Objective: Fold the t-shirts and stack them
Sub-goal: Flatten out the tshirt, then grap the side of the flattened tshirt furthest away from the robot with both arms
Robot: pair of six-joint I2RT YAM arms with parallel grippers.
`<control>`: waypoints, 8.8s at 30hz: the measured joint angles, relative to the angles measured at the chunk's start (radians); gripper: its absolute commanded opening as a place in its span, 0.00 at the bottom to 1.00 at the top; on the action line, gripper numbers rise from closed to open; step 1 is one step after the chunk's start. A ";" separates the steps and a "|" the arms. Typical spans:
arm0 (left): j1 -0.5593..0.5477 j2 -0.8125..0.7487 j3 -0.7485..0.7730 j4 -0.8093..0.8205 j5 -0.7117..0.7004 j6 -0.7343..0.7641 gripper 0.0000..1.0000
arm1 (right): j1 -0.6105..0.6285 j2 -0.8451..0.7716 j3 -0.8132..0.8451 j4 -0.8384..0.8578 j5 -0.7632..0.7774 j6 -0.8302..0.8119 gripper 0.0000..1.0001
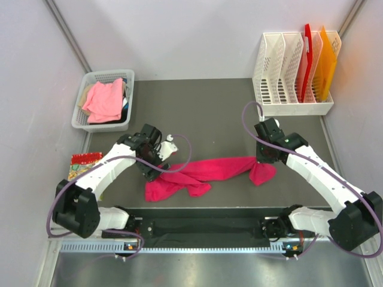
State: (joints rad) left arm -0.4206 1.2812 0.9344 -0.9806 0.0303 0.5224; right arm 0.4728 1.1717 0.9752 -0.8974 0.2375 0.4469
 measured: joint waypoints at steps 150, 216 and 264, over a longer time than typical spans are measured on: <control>0.214 0.523 0.515 0.300 -0.138 0.371 0.00 | -0.203 0.454 0.299 0.177 -0.023 -0.189 0.00; 0.028 0.420 0.227 0.200 -0.154 0.003 0.99 | -0.237 0.668 0.282 0.232 -0.082 -0.202 0.35; -0.001 0.452 0.163 0.221 -0.125 -0.020 0.37 | -0.206 0.708 0.356 0.222 -0.059 -0.220 0.04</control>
State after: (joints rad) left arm -0.4217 1.7332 1.0977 -0.7597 -0.0944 0.5022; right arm 0.2665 1.8801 1.3315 -0.6750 0.1783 0.2268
